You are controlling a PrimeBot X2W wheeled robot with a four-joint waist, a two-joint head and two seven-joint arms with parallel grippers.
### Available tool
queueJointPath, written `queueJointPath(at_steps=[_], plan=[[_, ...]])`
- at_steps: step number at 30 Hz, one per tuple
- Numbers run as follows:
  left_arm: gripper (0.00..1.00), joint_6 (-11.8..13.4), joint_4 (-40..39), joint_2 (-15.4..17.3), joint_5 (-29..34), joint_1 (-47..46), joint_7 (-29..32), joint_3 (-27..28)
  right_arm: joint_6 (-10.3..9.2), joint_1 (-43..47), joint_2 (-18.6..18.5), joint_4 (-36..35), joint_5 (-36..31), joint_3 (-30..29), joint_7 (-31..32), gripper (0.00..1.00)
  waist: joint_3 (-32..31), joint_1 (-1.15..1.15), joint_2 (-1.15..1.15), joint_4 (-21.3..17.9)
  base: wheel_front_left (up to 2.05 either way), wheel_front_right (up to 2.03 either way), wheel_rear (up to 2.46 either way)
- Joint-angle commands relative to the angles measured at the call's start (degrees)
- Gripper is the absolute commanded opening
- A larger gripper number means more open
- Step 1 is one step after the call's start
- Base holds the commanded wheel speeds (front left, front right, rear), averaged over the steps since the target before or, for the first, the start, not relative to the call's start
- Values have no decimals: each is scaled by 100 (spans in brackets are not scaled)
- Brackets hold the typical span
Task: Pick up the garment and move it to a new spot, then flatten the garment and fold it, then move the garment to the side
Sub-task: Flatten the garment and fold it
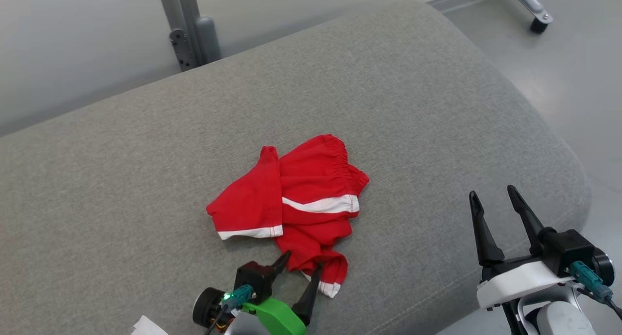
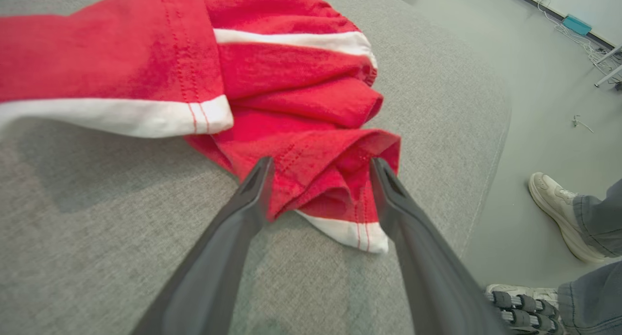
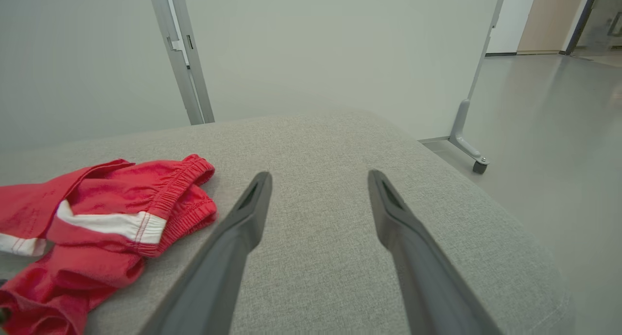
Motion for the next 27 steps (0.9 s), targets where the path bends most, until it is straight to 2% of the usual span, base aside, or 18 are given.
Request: queueJointPath(at_steps=[1,4,5,6,7,11,16,22,25,27], plan=[[100,75,129,34,-12,-147,-20,35,0,-89,22,-10,47,-16,-18,100,187,0,0,-219,0,0,0],[100,160,478,33,59,-317,32,-3,0,-95,54,16,39,-14,-18,100,198,0,0,-262,0,0,0],[84,181,632,38,108,-371,78,-54,0,-101,65,26,38,-9,-18,100,197,0,0,-273,0,0,0],[23,194,772,38,118,-416,117,-71,0,-107,73,34,36,-9,-18,100,196,0,0,-280,0,0,0],[0,188,901,41,167,-466,143,-111,0,-115,83,38,38,-9,-18,100,193,0,0,-287,0,0,0],[0,50,757,25,-131,-625,-119,-126,0,-68,96,19,68,-83,-18,100,165,0,0,-231,0,0,0],[0,-1,-229,33,-816,-724,-371,-152,0,8,87,49,70,-116,-18,100,106,0,0,-33,0,0,0],[0,506,-1673,35,-1888,-674,-506,523,0,7,82,72,94,-19,-18,100,44,0,0,219,0,0,0],[0,861,-1855,164,-2300,-514,-440,1122,0,-22,68,100,86,29,-18,100,49,0,0,322,0,0,0],[0,1038,-1743,142,-2802,-386,-379,1614,0,-65,55,121,99,23,-18,100,64,0,0,380,0,0,0]])
